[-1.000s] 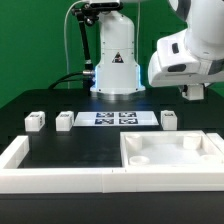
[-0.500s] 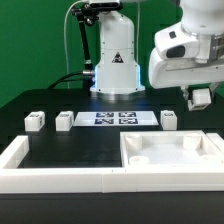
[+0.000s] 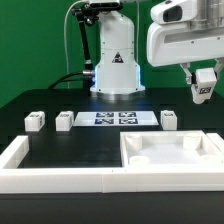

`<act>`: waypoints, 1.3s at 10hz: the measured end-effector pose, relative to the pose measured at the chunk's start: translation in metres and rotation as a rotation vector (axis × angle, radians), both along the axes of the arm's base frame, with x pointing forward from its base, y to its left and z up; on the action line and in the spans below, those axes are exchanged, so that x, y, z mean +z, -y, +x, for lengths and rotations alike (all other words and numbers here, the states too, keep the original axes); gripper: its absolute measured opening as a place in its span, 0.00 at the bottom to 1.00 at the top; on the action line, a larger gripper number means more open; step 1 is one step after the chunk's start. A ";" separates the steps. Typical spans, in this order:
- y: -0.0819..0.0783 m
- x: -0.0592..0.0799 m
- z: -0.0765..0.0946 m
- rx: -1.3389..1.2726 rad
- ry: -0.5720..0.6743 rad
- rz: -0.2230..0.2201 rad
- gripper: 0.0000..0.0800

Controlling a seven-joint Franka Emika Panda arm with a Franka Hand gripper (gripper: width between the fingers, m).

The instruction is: Assemble square table

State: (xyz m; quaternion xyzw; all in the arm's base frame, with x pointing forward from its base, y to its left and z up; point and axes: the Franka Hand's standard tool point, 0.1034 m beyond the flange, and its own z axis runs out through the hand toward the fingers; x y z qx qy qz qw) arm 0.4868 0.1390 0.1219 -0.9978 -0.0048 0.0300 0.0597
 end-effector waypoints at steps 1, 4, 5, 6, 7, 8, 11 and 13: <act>-0.001 -0.001 0.001 -0.004 0.080 0.002 0.36; 0.002 -0.003 0.014 -0.018 0.296 0.015 0.36; 0.002 -0.002 0.021 -0.024 0.340 0.020 0.36; 0.001 0.004 0.034 -0.035 0.436 0.030 0.36; 0.000 0.006 0.046 -0.039 0.529 0.039 0.36; 0.000 0.004 0.053 -0.032 0.609 0.043 0.36; 0.000 0.002 0.052 -0.027 0.613 0.040 0.36; 0.008 -0.005 0.056 0.025 0.616 0.016 0.36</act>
Offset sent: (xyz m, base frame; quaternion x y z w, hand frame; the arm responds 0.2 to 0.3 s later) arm 0.0203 -0.0083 -0.0068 0.0132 0.2069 -0.0162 0.9781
